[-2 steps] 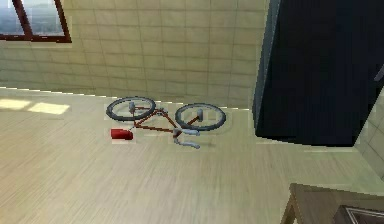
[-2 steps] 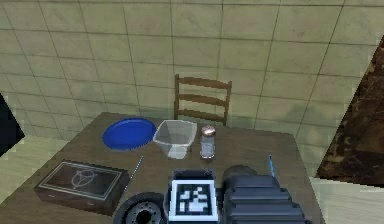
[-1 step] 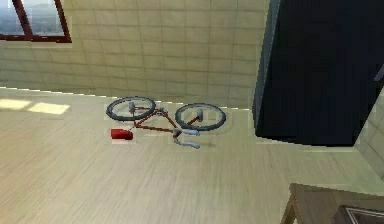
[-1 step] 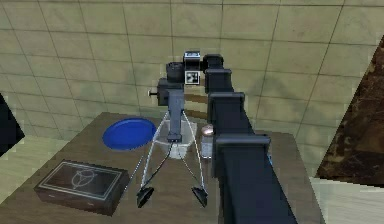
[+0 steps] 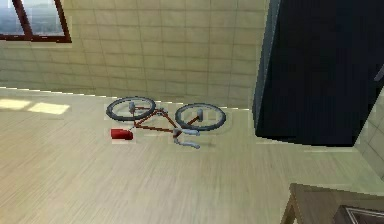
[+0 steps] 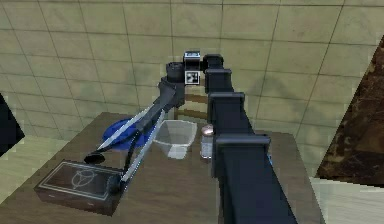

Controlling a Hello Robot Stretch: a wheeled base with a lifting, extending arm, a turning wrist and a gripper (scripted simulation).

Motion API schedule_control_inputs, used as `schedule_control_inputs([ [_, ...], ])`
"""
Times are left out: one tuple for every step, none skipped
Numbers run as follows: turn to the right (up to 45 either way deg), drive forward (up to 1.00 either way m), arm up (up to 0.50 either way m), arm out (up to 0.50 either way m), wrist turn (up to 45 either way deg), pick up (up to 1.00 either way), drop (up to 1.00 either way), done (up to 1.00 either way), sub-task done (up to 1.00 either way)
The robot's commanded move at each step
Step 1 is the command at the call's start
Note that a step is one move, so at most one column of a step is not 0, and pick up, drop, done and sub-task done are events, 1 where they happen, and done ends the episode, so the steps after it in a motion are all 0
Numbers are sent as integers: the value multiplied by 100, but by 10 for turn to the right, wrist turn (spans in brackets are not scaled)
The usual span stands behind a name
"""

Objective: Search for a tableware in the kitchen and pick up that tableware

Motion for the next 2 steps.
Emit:
schedule_control_inputs([
  [0,0,0,0,450,0,0,0,0],
  [0,0,0,0,450,0,0,0,0],
])
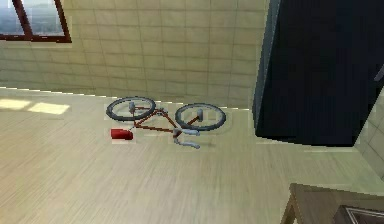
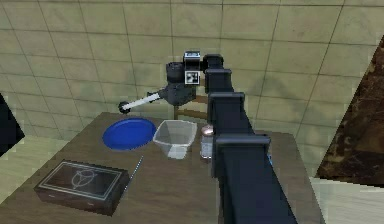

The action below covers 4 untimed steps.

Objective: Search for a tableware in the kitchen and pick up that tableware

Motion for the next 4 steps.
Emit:
schedule_control_inputs([
  [0,0,0,0,450,0,0,0,0],
  [0,0,-22,0,0,0,0,0,0],
  [0,0,0,0,0,100,0,0,0],
  [0,0,10,0,0,0,0,0,0],
])
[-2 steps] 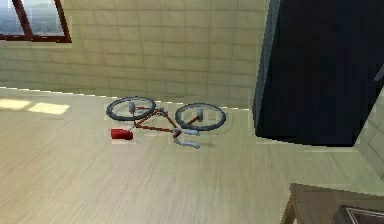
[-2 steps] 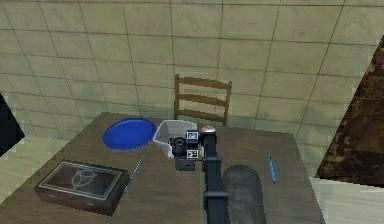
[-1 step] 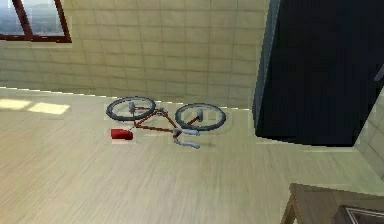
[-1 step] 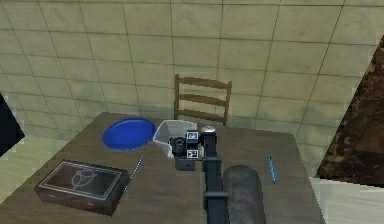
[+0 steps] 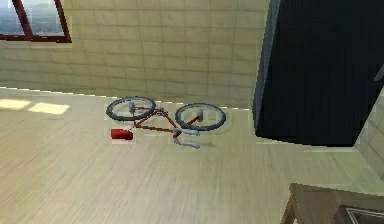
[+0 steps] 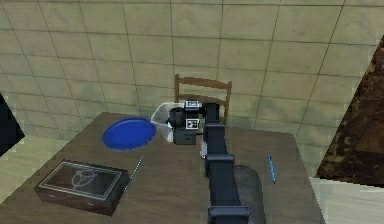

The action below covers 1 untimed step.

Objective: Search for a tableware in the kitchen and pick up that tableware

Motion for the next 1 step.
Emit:
schedule_control_inputs([
  [0,0,0,0,0,0,0,100,0],
])
